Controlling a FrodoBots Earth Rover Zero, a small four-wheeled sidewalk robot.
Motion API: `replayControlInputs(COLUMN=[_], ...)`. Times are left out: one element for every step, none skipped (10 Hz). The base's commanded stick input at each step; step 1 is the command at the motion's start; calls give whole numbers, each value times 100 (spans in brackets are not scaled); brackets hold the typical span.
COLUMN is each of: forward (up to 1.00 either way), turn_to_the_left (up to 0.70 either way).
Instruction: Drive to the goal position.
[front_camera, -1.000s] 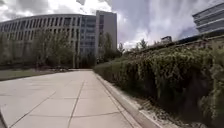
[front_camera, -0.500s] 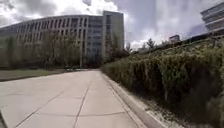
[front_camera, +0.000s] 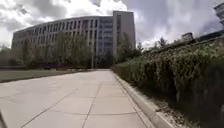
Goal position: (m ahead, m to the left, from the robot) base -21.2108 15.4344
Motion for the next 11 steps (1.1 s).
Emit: replayControlInputs(forward=[0,0,0,0,0,0,0,0,0,0,0], turn_to_the_left=[70,70,70,70,70,70,70,70,70,70,70])
